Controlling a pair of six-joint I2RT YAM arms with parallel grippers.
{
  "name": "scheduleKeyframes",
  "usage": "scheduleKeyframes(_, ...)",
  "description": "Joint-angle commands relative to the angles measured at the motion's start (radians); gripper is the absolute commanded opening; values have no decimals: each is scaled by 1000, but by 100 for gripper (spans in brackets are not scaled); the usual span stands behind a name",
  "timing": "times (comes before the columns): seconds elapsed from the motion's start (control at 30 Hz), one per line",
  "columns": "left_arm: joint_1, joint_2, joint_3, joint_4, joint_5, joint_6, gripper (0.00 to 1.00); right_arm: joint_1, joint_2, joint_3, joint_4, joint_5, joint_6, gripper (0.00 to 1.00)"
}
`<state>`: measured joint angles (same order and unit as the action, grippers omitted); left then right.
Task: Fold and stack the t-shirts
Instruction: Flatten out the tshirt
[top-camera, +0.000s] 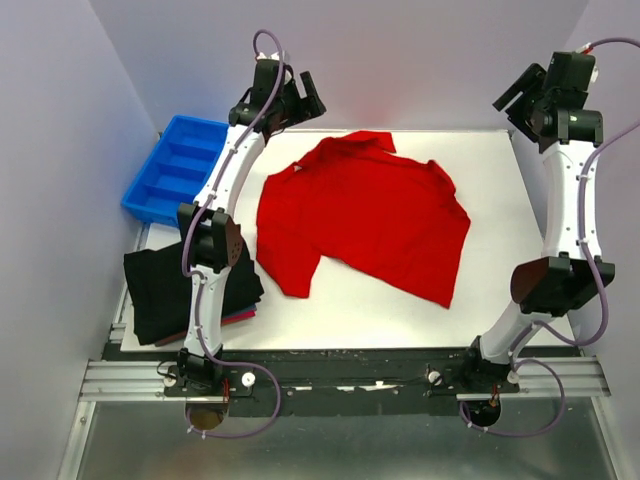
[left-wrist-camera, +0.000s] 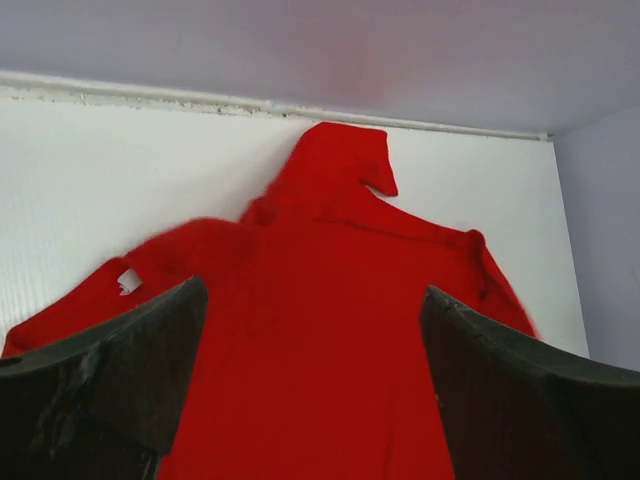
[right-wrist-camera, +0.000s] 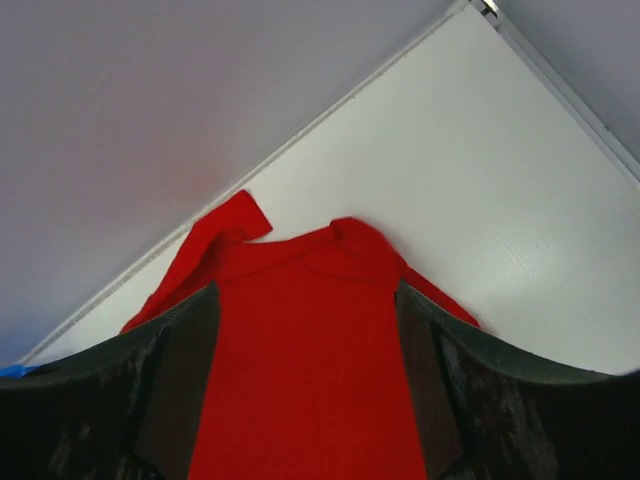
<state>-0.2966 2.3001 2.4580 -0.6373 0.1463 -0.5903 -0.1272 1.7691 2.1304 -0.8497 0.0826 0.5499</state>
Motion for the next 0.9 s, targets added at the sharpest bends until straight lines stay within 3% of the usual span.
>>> scheduleKeyframes(0.0, 22, -36, -27, 59, -60, 7, 99, -9, -71, -166, 63, -35, 13, 78)
scheduleKeyframes(0.2, 11, -158, -183, -99, -138, 24, 99, -8, -293, -684, 280, -144, 90, 69)
scheduleKeyframes(0.27, -15, -247, -308, -125, -239, 40, 99, -8, -380, -833, 308, -126, 111, 68)
scheduleKeyframes(0.37, -68, -394, -522, -134, -402, 47, 99, -8, -483, -1019, 305, -45, 156, 57)
scheduleKeyframes(0.43, -88, -482, -657, -122, -441, 40, 99, -8, -536, -1117, 299, -46, 163, 57)
scheduleKeyframes(0.63, -91, -779, -1092, 46, -412, -16, 99, -9, -675, -1329, 275, -40, 120, 59)
scheduleKeyframes(0.73, -91, -901, -1218, 106, -335, -19, 99, -8, -744, -1443, 284, -73, 136, 60)
scheduleKeyframes(0.87, -96, -1010, -1280, 102, -255, -20, 99, -6, -806, -1579, 317, -165, 163, 60)
